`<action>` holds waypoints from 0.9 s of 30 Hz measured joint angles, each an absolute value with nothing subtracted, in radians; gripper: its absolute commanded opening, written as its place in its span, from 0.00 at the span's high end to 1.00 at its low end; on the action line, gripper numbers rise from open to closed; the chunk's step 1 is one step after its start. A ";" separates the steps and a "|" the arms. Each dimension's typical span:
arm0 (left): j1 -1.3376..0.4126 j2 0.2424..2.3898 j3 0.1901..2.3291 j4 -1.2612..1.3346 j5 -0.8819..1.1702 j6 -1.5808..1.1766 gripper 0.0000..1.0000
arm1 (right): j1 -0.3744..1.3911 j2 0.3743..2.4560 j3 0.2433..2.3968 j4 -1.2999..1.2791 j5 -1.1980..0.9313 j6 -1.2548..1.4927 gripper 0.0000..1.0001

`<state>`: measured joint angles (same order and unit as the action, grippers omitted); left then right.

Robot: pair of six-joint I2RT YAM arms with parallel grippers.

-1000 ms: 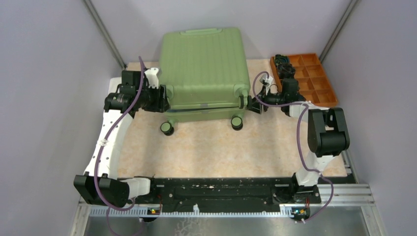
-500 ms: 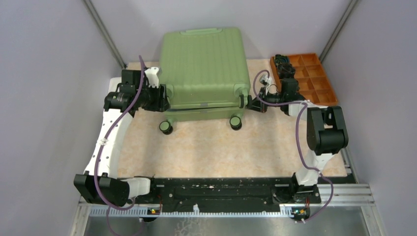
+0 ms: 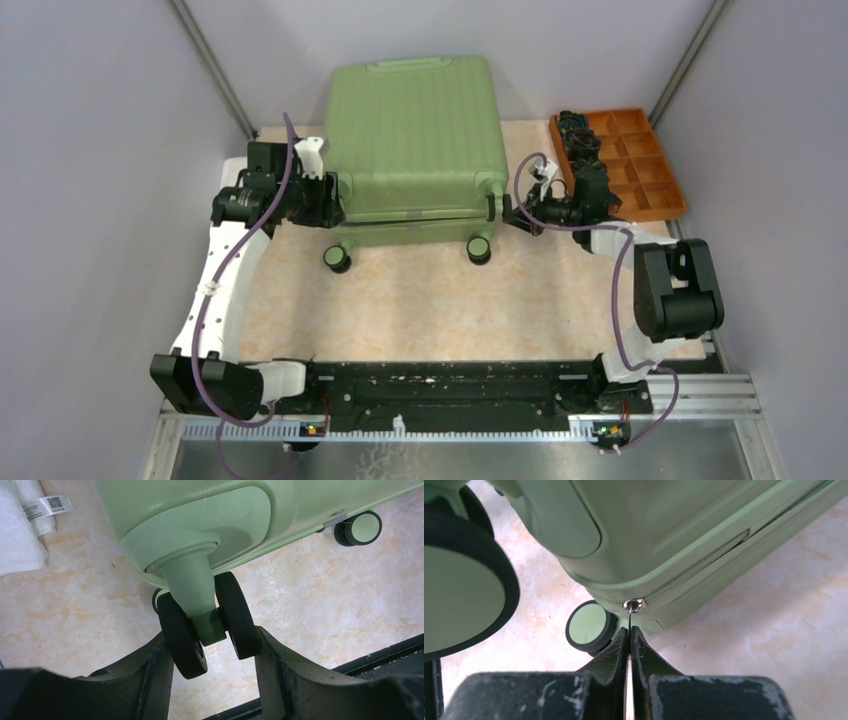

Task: Pack the luggage
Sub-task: Zip the luggage at the center of the board.

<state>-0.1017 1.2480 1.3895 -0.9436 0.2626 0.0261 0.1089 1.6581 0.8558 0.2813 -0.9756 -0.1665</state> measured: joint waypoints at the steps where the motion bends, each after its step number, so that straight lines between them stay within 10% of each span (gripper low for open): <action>1: -0.102 1.248 1.390 -0.944 0.262 0.027 1.00 | 0.109 1.641 0.842 0.287 -0.961 -0.160 1.00; 27: -0.100 1.245 1.389 -0.944 0.263 0.029 1.00 | 0.287 1.394 0.503 0.663 -0.611 0.070 1.00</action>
<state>-0.0998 1.2453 1.3891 -0.9443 0.2634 0.0292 0.2874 1.3941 0.5026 0.6632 -0.6106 0.0704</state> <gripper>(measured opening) 0.598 0.008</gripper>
